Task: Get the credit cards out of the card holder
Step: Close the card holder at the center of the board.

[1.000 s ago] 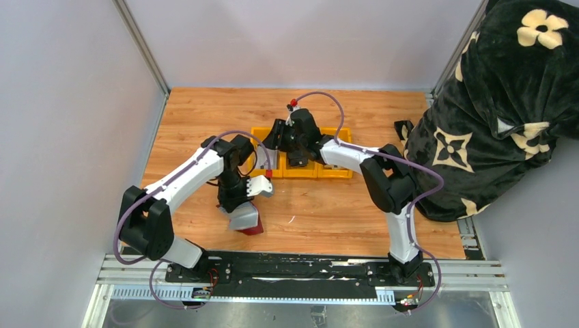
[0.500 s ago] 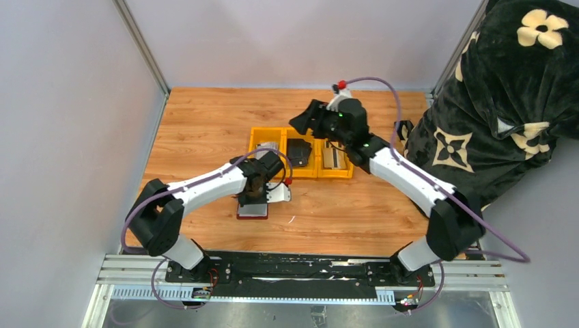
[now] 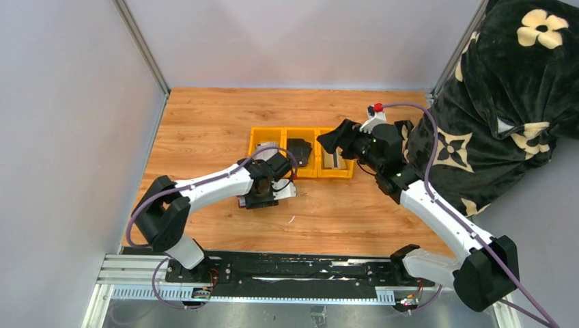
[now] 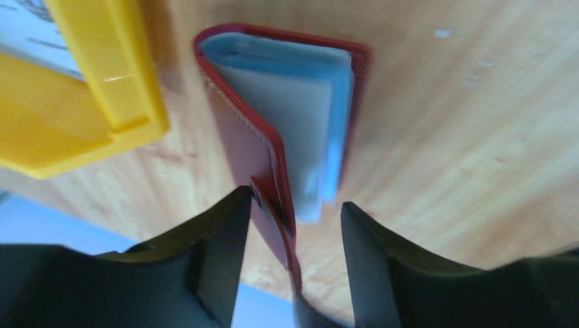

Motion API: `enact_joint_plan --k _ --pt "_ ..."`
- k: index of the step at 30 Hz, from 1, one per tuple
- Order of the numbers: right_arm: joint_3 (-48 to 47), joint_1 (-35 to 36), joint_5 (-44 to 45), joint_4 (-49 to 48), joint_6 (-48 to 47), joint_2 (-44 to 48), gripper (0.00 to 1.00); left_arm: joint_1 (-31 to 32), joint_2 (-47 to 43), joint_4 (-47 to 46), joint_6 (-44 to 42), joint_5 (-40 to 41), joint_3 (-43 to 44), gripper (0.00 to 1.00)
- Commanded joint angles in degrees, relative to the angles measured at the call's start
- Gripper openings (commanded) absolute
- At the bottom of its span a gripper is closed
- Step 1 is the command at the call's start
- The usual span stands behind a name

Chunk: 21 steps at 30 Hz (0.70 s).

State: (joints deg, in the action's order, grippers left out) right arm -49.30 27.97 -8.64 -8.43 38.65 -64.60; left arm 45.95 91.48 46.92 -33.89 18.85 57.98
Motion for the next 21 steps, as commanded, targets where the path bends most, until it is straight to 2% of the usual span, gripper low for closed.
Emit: enact_joint_plan --k 1,3,5,9,13,15,16,17,21 --pt "3.7 -2.3 -1.7 1.1 1.6 2.5 0.86 0.6 -6.6 6.9 1.7 -19.1 0.1 0.62" --pt "4.6 -2.6 -2.1 0.7 1.8 3.1 0.87 0.6 -9.8 7.8 -0.7 -26.3 -1.6 0.65" --pt "4.4 -3.1 -3.1 1.2 1.6 3.2 0.87 0.6 -12.0 7.9 -3.4 -29.3 -3.4 0.67" --pt "3.2 -3.4 -3.1 4.4 -1.9 5.2 0.88 -2.0 -13.1 7.5 -5.1 -28.5 -3.6 0.66" --pt "5.2 -3.4 2.6 9.4 -7.9 9.9 0.88 -12.5 -14.6 7.6 -3.8 -31.8 1.4 0.72" --pt "7.8 -3.4 5.9 10.1 -10.6 12.5 0.89 -18.7 -16.4 7.5 -3.7 -33.5 4.7 0.85" --pt "9.1 -3.5 7.4 9.6 -12.5 13.6 0.89 -22.2 -18.0 7.3 -3.7 -35.2 6.6 0.96" --pt "10.4 -3.5 8.4 9.3 -14.2 14.6 0.89 -25.5 -19.0 6.4 -3.2 -37.0 7.5 0.99" --pt "15.4 -3.5 21.5 9.0 -21.8 19.3 0.89 -36.9 -22.7 -4.2 2.1 -40.3 6.0 1.00"
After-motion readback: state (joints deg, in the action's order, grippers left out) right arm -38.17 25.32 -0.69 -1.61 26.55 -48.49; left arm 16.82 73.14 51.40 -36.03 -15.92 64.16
